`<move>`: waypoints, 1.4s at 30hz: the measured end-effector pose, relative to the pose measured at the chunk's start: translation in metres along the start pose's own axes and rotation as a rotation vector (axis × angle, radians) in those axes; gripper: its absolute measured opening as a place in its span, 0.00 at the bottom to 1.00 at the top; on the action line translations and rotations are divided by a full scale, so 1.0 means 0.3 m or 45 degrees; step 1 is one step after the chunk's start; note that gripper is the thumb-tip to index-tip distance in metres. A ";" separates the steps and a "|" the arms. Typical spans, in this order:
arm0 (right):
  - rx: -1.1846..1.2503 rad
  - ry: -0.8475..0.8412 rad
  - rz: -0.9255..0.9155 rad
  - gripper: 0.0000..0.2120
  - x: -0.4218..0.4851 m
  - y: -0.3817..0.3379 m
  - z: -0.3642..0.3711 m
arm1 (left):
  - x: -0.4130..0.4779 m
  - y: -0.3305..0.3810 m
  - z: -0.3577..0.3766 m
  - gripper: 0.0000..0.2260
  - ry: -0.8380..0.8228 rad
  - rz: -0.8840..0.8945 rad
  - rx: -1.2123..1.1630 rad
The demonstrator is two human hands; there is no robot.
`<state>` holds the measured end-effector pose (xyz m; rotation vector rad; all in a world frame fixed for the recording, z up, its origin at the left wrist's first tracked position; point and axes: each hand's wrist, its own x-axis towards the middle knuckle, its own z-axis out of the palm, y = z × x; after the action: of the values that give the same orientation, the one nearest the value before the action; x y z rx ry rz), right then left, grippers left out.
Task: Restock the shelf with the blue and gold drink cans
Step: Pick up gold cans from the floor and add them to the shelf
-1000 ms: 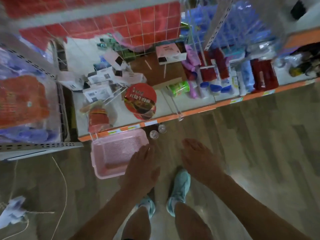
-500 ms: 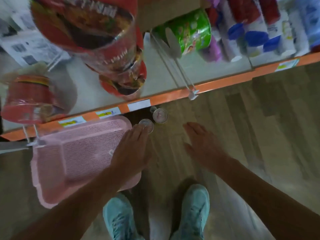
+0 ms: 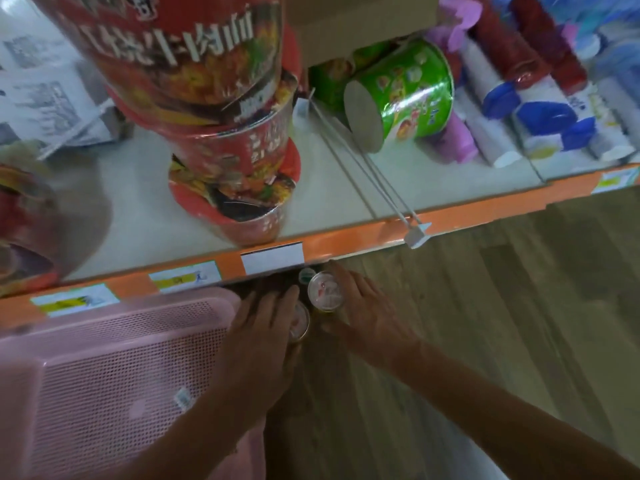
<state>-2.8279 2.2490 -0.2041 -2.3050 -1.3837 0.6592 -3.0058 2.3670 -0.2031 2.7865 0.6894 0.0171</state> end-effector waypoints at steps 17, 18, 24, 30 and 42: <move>0.471 0.075 0.255 0.32 -0.111 -0.015 -0.042 | -0.024 0.044 -0.068 0.35 -0.024 -0.243 -0.576; 0.516 0.080 0.256 0.31 -0.131 -0.013 -0.056 | -0.033 0.056 -0.084 0.35 -0.027 -0.275 -0.685; 0.957 0.019 0.219 0.32 -0.198 -0.042 -0.149 | -0.055 0.084 -0.184 0.30 -0.115 -0.450 -1.241; 1.400 -0.033 0.291 0.28 -0.225 -0.123 -0.171 | -0.098 0.089 -0.248 0.24 -0.183 -0.571 -1.897; 1.643 -0.136 0.422 0.43 -0.215 -0.175 -0.116 | -0.141 0.095 -0.271 0.26 -0.293 -0.638 -2.117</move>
<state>-2.8722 2.2125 -0.1346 -1.3934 -0.3024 1.2806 -3.0364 2.3443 -0.1150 0.9945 0.7380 0.1082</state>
